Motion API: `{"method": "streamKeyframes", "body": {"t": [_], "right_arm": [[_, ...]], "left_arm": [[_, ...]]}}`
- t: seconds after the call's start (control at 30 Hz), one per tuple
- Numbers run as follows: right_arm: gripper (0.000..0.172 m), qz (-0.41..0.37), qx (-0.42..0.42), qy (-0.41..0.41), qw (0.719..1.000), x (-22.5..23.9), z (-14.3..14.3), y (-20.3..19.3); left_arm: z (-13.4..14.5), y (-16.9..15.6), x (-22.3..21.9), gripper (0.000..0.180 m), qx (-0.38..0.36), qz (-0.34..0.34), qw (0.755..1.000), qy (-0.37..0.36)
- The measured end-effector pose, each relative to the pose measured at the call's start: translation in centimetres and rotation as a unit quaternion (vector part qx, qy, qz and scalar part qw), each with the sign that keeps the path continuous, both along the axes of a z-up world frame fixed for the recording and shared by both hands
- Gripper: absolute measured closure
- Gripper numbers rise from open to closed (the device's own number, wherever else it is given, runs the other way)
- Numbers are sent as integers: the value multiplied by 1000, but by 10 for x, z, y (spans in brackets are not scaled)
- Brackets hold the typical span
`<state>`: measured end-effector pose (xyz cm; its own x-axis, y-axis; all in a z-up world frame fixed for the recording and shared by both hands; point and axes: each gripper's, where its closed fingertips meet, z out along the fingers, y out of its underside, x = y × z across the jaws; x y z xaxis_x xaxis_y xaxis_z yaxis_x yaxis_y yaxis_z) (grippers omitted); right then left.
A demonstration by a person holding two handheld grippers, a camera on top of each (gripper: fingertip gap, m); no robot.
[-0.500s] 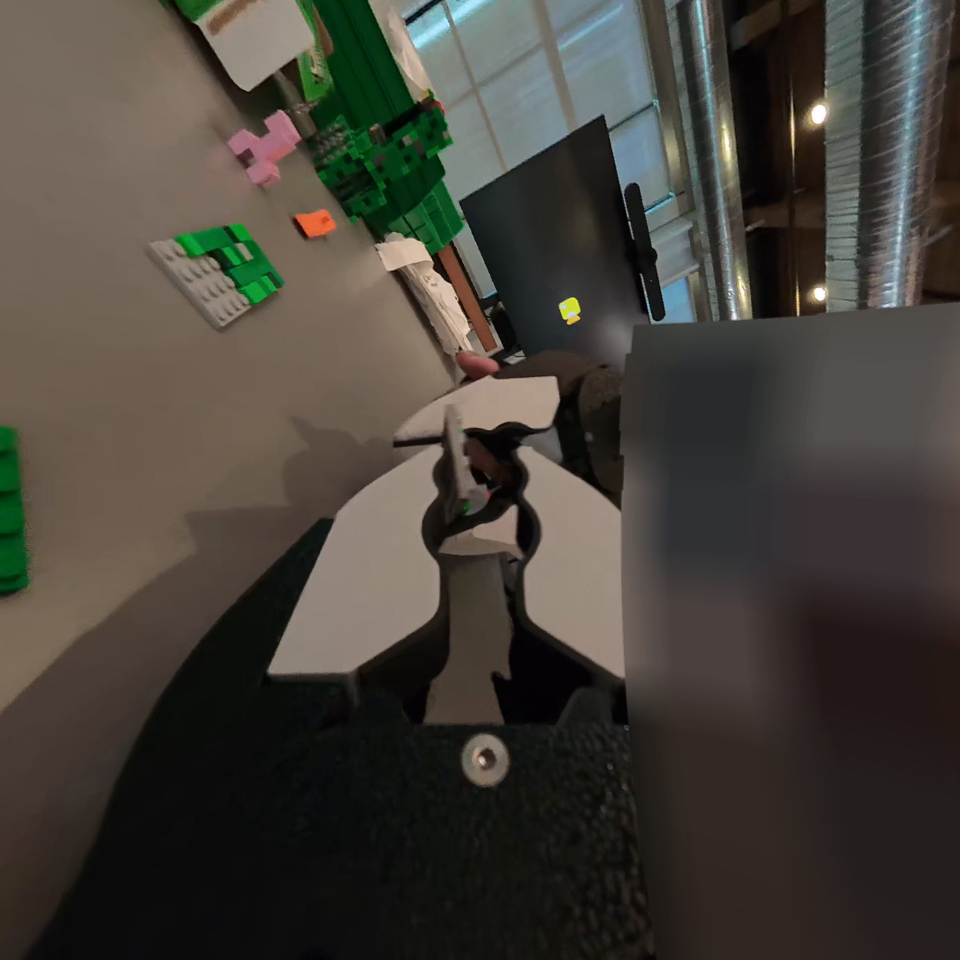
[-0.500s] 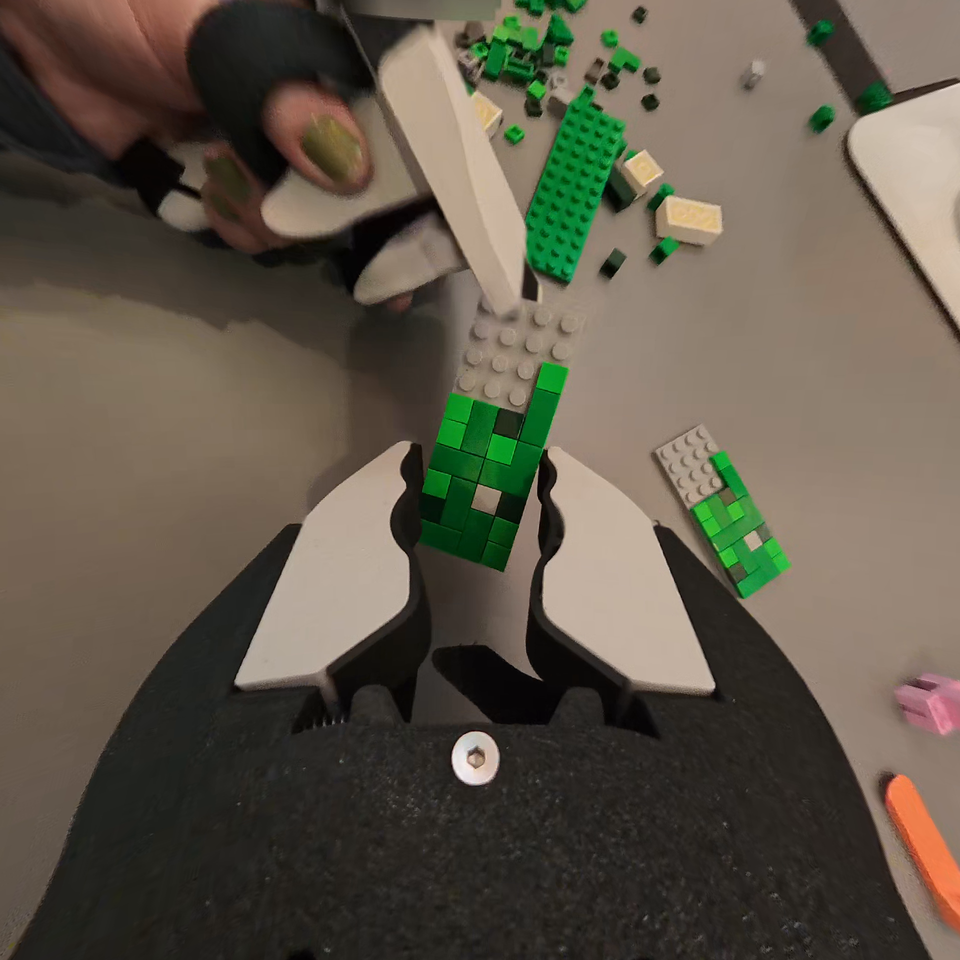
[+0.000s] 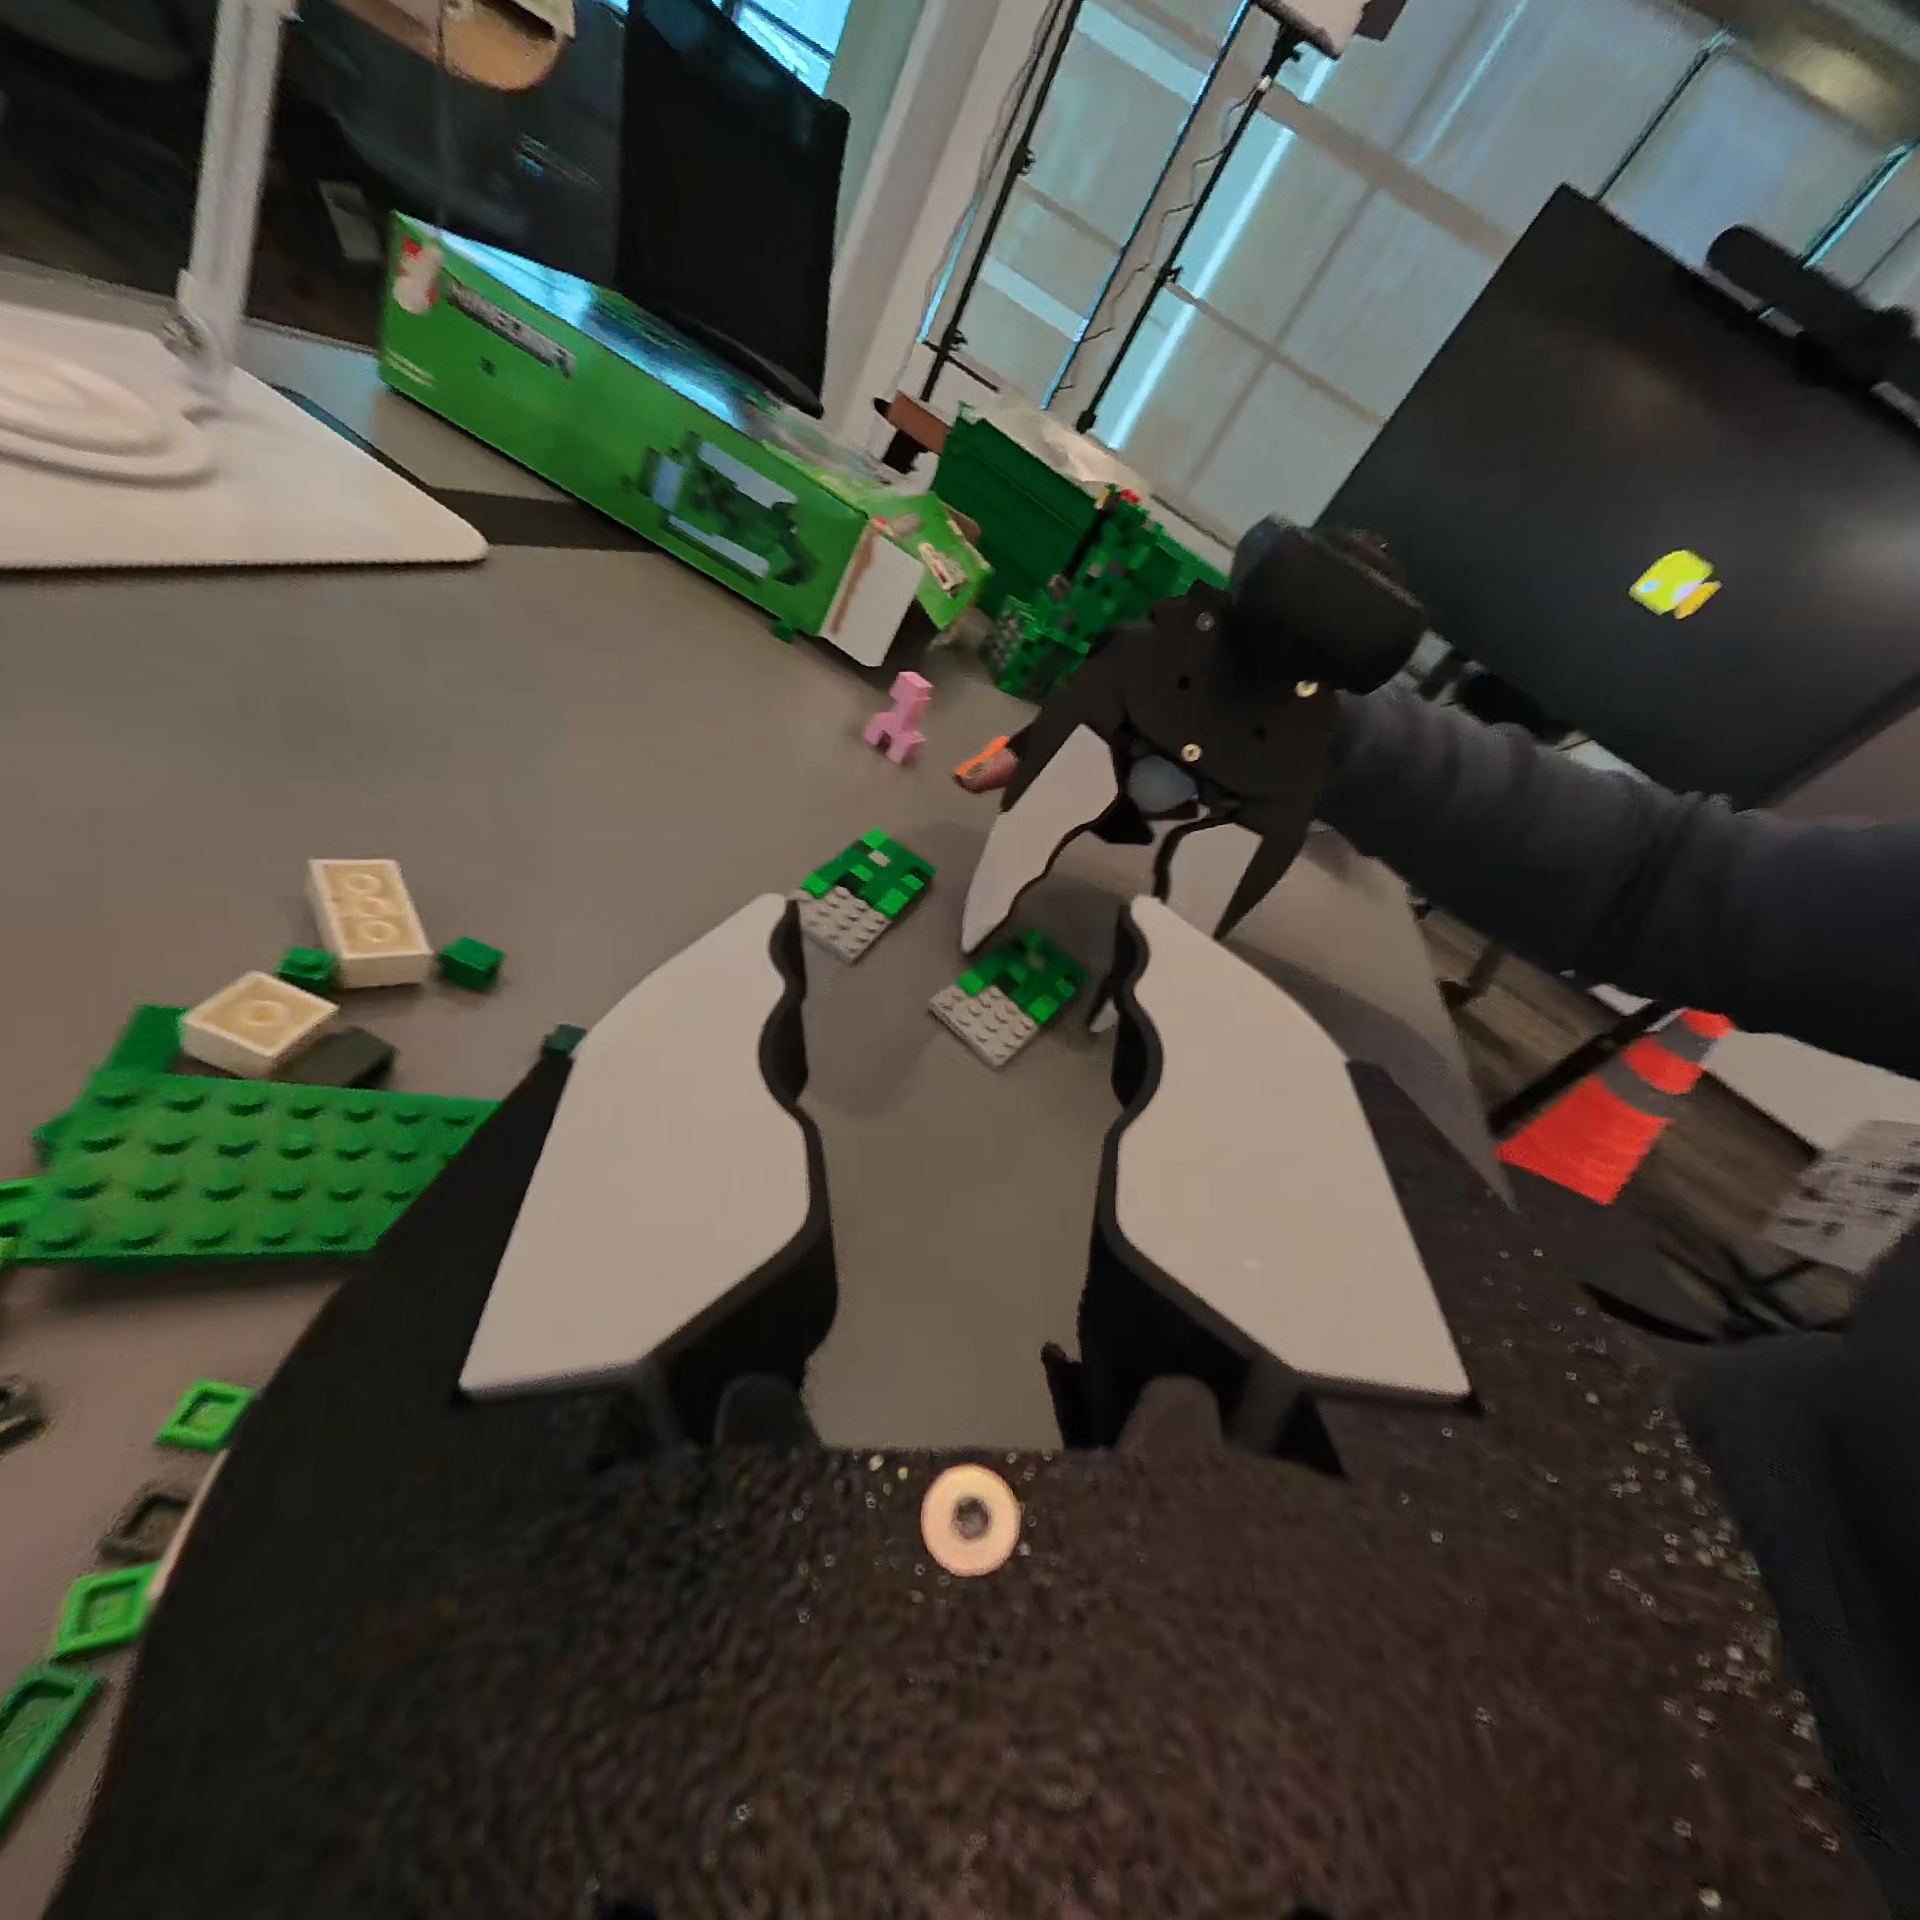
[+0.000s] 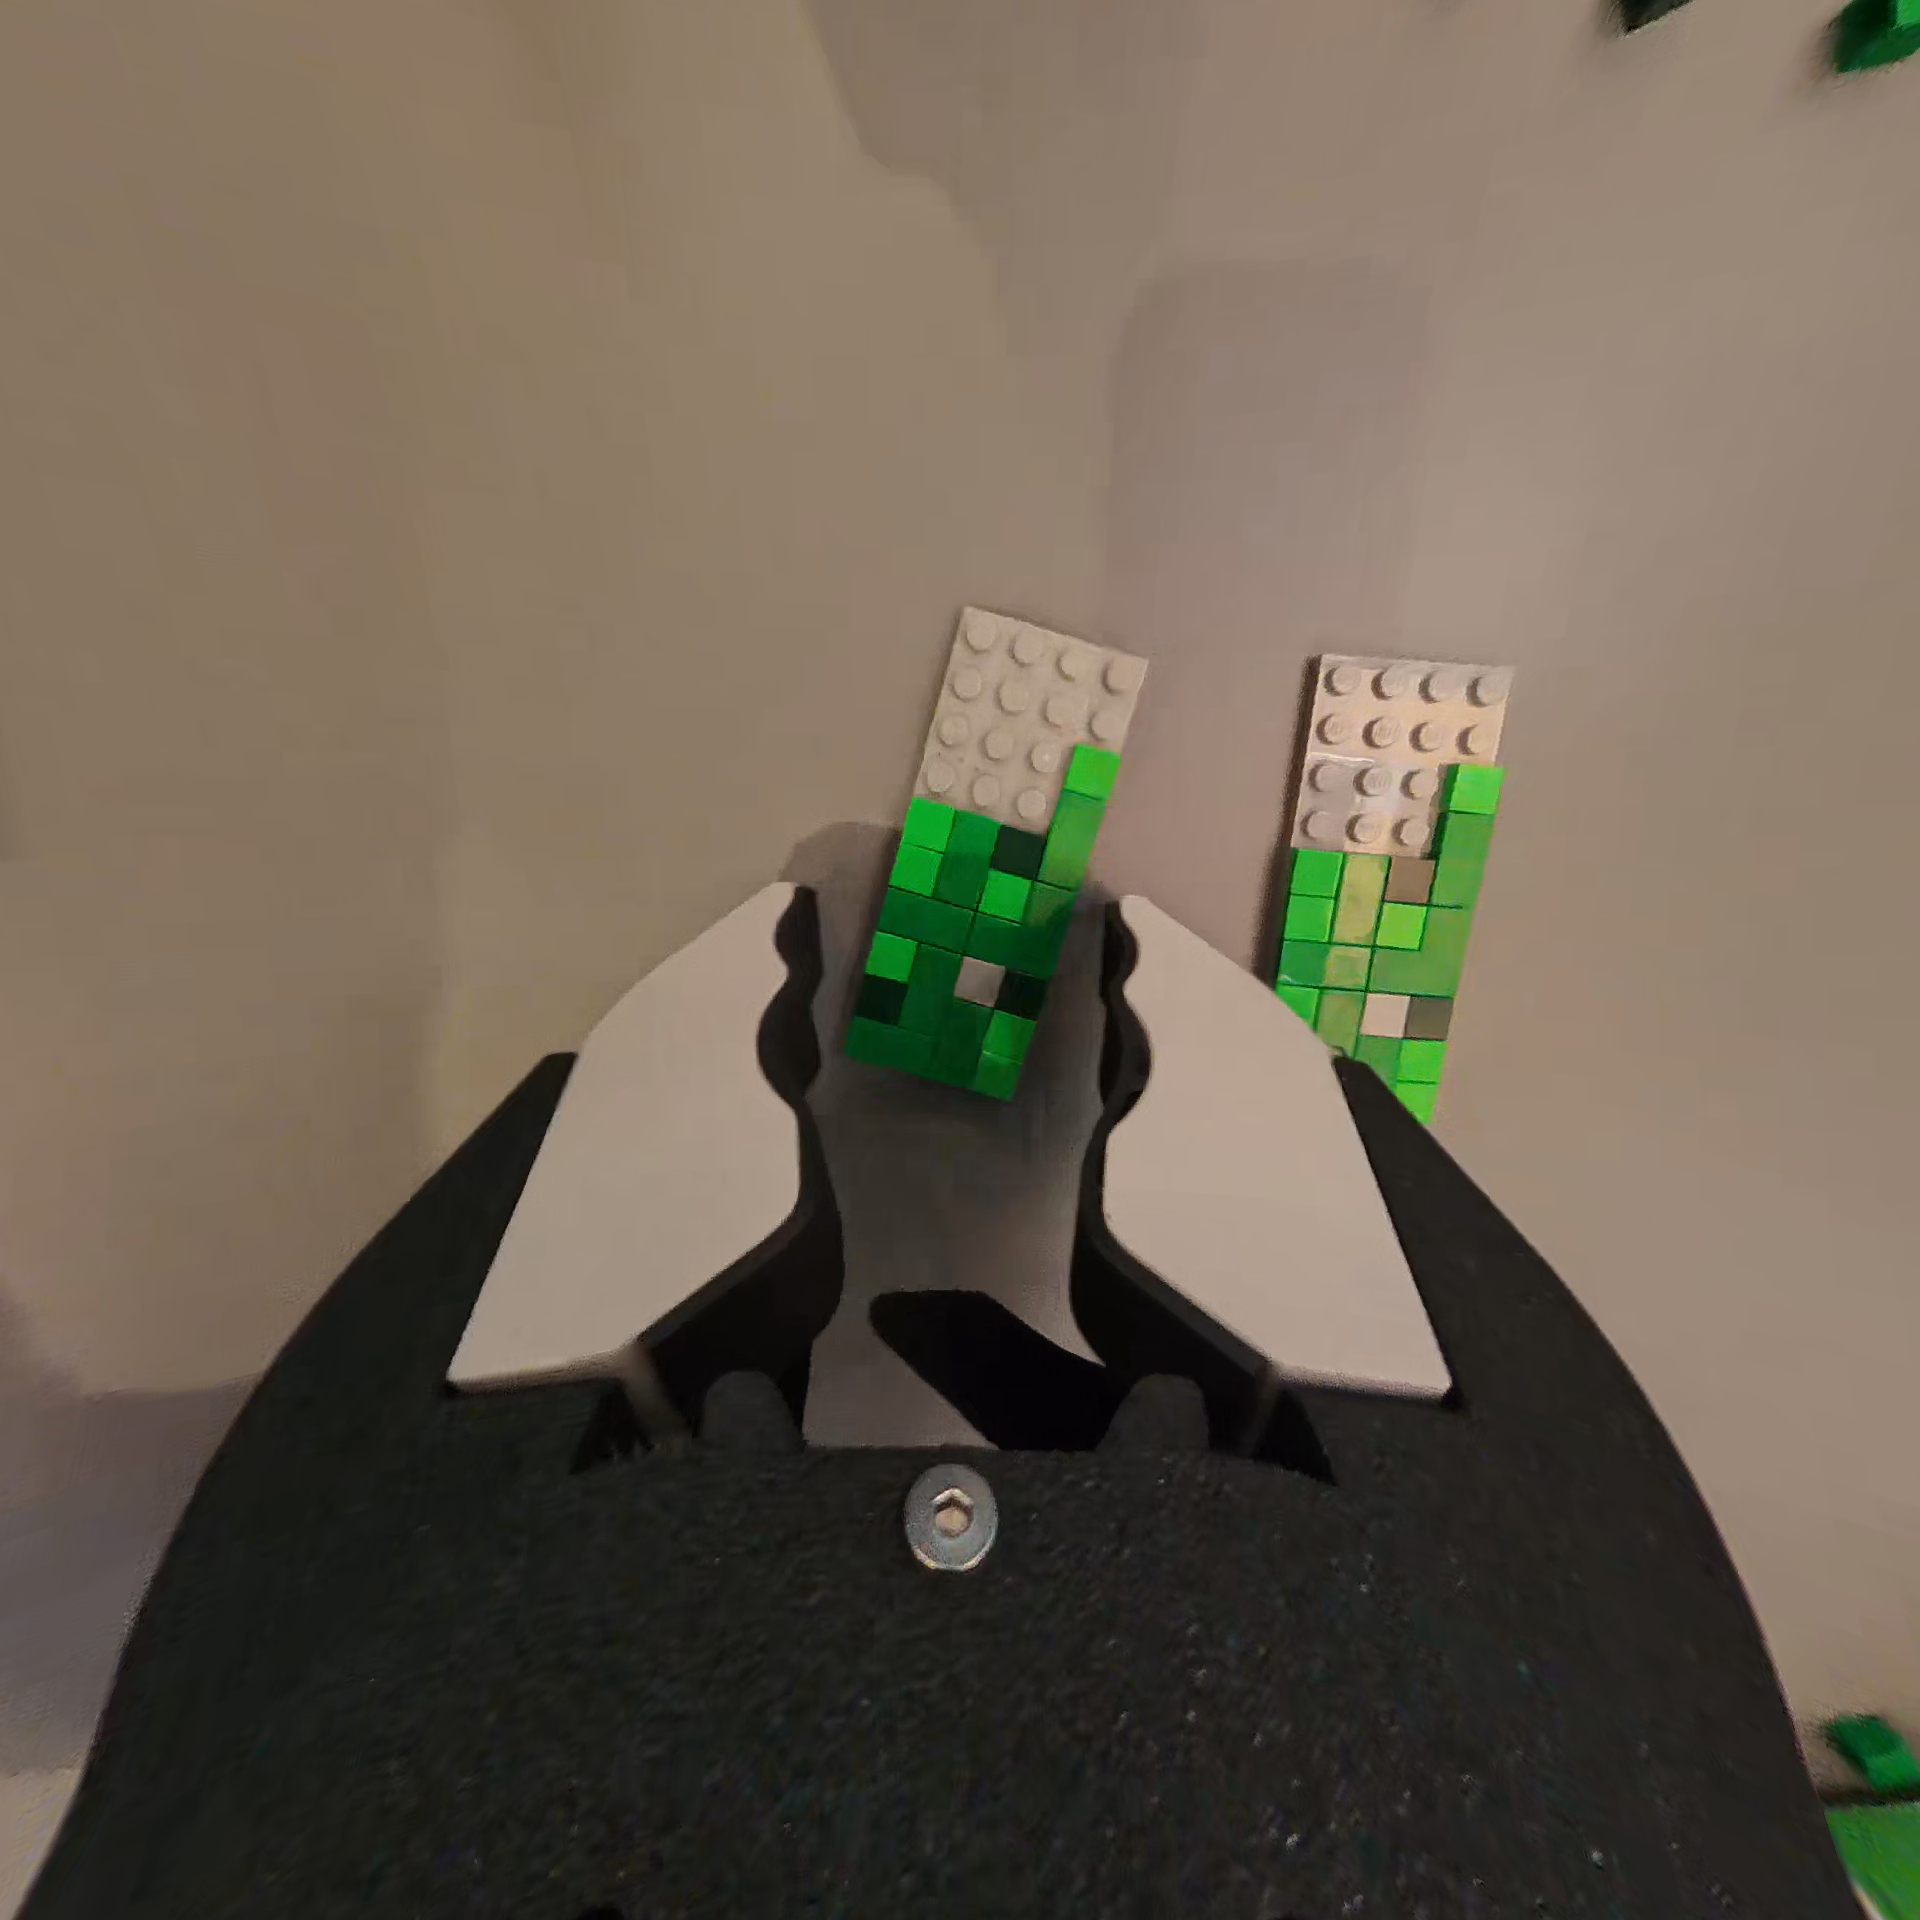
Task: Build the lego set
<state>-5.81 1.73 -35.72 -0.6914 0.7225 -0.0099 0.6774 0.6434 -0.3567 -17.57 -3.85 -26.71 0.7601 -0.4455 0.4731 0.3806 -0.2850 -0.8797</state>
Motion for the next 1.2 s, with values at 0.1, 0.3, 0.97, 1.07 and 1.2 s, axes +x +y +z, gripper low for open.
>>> {"method": "streamKeyframes", "body": {"t": [0.1,0.3,0.97,1.07,1.2], "right_arm": [[117,-24,30,28,999,-5,6,11],[170,-140,23,89,986,-11,14,8],[172,-108,-72,82,988,16,16,-17],[172,-100,-7,68,993,21,1,-16],[172,-105,67,95,988,16,1,0]], "left_arm": [[-2,2,-3,124,14,29,998,54],[4,2,1,127,55,66,990,116],[15,0,-16,124,118,163,957,211],[16,3,-16,124,124,171,952,223],[18,3,-17,124,128,186,946,235]]}}
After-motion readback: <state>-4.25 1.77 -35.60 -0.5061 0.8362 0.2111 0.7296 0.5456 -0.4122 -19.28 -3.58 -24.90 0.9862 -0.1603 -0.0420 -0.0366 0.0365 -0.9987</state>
